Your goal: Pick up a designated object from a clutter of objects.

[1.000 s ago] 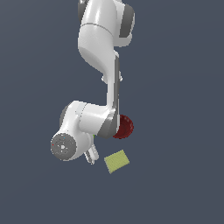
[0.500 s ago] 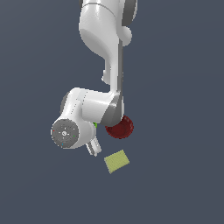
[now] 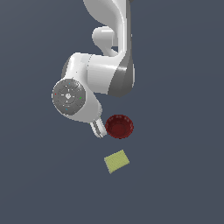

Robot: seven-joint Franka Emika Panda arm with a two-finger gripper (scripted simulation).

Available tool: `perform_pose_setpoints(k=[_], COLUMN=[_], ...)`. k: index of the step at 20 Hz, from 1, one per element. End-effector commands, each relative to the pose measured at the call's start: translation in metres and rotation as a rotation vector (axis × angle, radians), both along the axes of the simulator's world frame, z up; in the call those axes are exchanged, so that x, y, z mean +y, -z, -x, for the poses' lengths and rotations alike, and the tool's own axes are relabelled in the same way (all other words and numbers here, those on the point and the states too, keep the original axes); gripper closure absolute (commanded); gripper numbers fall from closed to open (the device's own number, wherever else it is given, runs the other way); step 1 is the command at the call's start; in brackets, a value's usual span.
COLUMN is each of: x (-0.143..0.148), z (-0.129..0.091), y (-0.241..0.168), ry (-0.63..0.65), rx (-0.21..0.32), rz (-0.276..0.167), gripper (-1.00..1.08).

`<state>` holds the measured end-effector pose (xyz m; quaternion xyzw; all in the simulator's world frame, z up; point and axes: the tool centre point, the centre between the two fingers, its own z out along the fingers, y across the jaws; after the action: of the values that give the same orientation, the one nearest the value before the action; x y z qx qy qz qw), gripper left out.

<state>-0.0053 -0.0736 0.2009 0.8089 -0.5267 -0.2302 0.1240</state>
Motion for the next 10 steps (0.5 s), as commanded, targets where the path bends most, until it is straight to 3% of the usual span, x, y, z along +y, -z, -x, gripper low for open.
perform_pose_setpoints(k=[1,10], x=[0.008,0.037], z=[0.011,0.05], y=[-0.026,-0.123], ry=[0.0,-0.001], rx=[-0.002,-0.001], rz=[0.0,0.001], gripper=[1.08,1.08])
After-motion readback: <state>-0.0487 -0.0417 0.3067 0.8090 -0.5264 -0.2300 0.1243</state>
